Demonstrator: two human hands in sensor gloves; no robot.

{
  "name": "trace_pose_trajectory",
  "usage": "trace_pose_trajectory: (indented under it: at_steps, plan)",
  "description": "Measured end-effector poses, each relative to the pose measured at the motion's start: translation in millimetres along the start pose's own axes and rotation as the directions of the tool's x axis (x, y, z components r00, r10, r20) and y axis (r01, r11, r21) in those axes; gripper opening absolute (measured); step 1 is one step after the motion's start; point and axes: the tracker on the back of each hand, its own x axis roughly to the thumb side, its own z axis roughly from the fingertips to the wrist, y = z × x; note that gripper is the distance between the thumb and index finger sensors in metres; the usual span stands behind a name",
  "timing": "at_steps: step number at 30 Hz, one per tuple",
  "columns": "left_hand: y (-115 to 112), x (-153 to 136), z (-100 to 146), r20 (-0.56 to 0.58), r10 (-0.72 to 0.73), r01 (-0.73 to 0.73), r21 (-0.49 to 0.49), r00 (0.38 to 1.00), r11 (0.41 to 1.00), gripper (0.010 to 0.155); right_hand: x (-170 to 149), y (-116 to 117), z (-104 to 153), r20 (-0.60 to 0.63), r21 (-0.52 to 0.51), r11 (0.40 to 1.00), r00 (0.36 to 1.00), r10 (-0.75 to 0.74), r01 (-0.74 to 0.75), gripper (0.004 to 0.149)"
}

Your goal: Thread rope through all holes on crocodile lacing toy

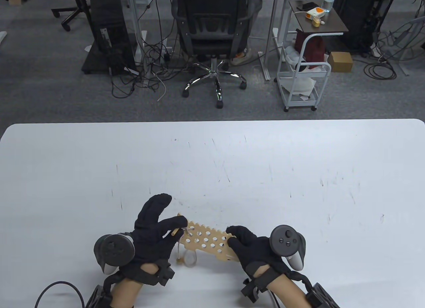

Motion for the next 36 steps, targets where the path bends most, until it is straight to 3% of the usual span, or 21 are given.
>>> trace_pose_trajectory:
  at_steps: [14,36]
  plan:
    - [23.8,-18.9,1.7,-0.104,0.035,-0.020,0.145,0.994,0.989,0.045,-6.1,-9.0,-0.6,-0.063,-0.056,0.998,0.997,0.035,-0.038,0.047]
    - [47.8,-40.5,5.0,-0.200,0.058,-0.004,0.258,0.978,0.966,0.045,-24.0,-33.7,-4.1,-0.165,-0.152,0.988,0.986,0.016,-0.042,0.047]
